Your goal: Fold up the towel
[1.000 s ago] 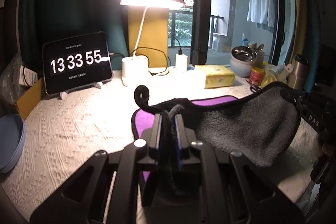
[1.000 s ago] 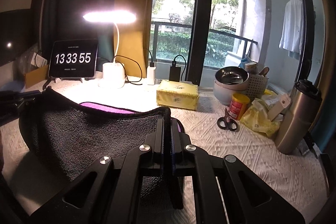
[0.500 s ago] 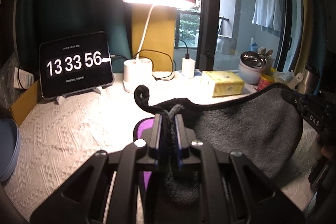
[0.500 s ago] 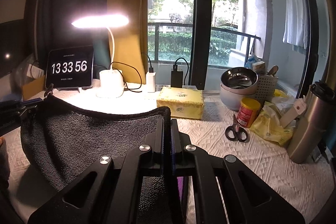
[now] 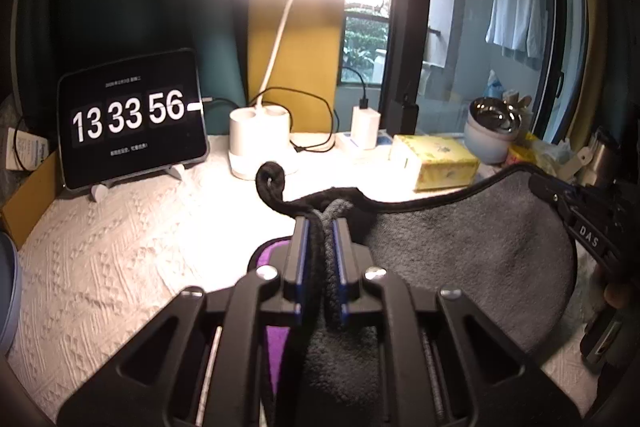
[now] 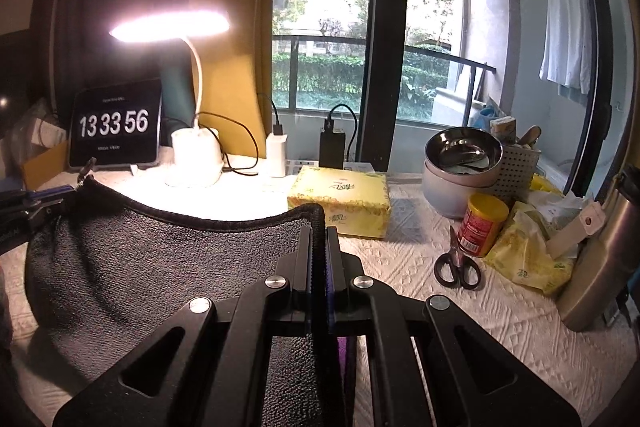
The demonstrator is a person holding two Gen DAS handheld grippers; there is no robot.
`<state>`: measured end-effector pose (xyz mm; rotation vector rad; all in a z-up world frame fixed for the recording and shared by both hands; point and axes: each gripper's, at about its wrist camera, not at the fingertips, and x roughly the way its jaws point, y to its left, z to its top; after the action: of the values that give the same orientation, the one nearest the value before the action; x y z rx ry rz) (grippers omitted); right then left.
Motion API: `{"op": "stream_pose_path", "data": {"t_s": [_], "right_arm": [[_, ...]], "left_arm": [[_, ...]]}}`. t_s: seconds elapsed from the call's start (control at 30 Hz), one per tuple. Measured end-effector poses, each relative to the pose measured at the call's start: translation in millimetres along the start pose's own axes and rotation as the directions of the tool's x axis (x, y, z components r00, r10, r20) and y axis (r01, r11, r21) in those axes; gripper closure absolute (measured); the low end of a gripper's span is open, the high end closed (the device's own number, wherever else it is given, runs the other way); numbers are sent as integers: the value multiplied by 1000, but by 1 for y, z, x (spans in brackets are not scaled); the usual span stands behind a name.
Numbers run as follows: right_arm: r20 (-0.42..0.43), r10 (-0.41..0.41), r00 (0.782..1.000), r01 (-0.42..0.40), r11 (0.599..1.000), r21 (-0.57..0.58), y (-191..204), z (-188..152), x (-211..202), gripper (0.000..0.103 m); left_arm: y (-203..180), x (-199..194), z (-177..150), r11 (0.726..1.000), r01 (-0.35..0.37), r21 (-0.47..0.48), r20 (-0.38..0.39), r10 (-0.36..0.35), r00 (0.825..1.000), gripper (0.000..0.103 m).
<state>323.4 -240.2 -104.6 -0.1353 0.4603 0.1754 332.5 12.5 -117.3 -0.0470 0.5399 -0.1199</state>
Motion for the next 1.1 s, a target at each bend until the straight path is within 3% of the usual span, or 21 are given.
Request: {"op": "stream_pose_path", "data": {"t_s": [0.4, 0.53, 0.63, 0.9, 1.1], "right_arm": [[-90, -33, 995, 32, 999, -16, 2, 4, 36, 97], [-139, -51, 989, 50, 999, -14, 1, 1, 55, 97], [-175, -60, 983, 58, 998, -16, 1, -2, 67, 97], [-226, -75, 971, 74, 997, -15, -1, -6, 77, 97], [-249, -95, 964, 91, 995, -27, 0, -7, 83, 97]], "left_arm": [[8, 41, 1, 1000, -27, -7, -67, 27, 997, 90], [17, 59, -3, 999, -22, -45, -135, 16, 991, 88], [18, 74, -9, 998, -52, -27, -197, 45, 979, 88], [19, 87, -9, 997, -76, -22, -254, 68, 965, 78], [28, 84, -7, 994, -96, -57, -252, 79, 965, 68]]}}
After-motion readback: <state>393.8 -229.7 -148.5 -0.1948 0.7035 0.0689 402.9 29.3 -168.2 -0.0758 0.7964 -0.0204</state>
